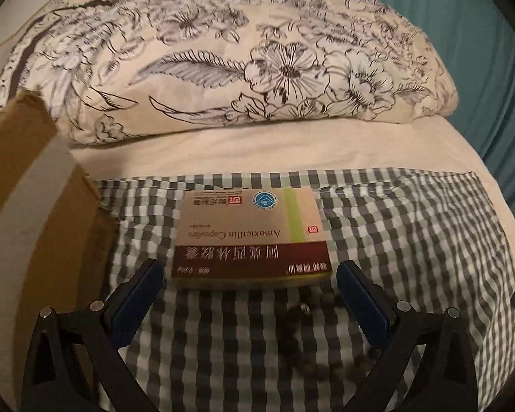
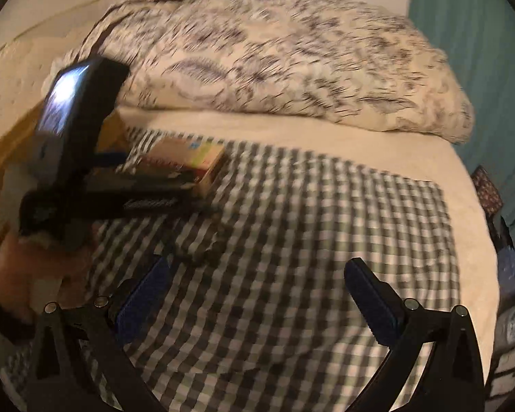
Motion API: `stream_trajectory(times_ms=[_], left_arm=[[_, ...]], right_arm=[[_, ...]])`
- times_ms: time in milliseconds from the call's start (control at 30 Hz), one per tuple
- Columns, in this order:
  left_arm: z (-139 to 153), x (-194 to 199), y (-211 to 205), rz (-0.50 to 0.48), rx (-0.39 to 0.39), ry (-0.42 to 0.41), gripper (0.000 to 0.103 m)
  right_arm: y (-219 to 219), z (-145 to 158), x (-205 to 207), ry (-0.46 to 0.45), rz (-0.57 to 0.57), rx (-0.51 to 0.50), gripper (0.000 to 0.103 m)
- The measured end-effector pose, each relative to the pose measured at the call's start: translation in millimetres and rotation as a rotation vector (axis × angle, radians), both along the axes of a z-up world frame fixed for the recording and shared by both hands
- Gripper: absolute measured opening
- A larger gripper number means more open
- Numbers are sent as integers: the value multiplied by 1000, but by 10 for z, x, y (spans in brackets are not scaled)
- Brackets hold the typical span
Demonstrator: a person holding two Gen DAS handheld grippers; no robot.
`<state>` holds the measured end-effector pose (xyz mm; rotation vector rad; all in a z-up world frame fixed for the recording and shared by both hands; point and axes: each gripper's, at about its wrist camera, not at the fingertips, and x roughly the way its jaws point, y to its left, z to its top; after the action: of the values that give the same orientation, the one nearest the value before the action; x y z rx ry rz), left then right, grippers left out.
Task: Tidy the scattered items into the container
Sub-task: 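Withdraw both grippers toward the medicine box and bead bracelet on the cloth, then grasp the Amoxicillin medicine box with the left gripper while the right grasps the bead bracelet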
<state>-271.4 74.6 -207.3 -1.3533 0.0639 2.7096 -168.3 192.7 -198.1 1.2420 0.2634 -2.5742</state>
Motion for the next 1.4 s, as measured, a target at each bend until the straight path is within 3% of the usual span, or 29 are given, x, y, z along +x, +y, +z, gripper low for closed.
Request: stream_trajectory(times_ms=[367, 533, 600, 667, 700, 733, 767, 867, 933, 967, 1000, 1033, 1100, 1133, 1167, 1200, 1400], left_arm=[[-160, -234, -30, -31, 14, 5, 103], [-176, -220, -76, -55, 24, 14, 103], [-145, -186, -82, -71, 38, 21, 82], [-105, -155, -37, -93, 20, 29, 53], [-92, -143, -13, -107, 13, 28, 47], [-81, -133, 1, -115, 3, 31, 34], [-71, -128, -13, -114, 12, 22, 26], [-20, -124, -60, -104, 26, 16, 20], [36, -123, -107, -87, 35, 22, 20], [74, -123, -127, -80, 39, 25, 20], [108, -123, -145, -73, 42, 30, 20], [141, -114, -186, -64, 44, 37, 21], [204, -123, -249, -47, 53, 48, 28], [224, -136, -273, -38, 56, 51, 49], [235, -160, -303, -21, 60, 53, 79], [229, -170, -328, -11, 67, 53, 87], [127, -239, -362, 15, 75, 19, 94]], right_arm=[[-351, -378, -88, -11, 127, 17, 102], [-524, -495, -120, -23, 172, 11, 97], [-595, -532, -134, -19, 187, 21, 96], [-658, -570, -140, -15, 201, 25, 95], [-683, -587, -145, -15, 207, 26, 92], [-703, -604, -155, -19, 212, 25, 87], [-711, -620, -170, -27, 213, 25, 79], [-691, -647, -204, -47, 200, 5, 70], [-691, -644, -205, -51, 200, 1, 62], [-694, -638, -212, -57, 198, -1, 50], [-696, -641, -229, -73, 195, -5, 31], [-691, -666, -259, -111, 188, -11, 24], [-673, -689, -286, -137, 174, -24, 20], [-663, -680, -289, -140, 169, -31, 18], [-654, -664, -294, -145, 165, -37, 13], [-645, -643, -293, -146, 162, -43, 13], [-492, -422, -294, -122, 121, -106, 12]])
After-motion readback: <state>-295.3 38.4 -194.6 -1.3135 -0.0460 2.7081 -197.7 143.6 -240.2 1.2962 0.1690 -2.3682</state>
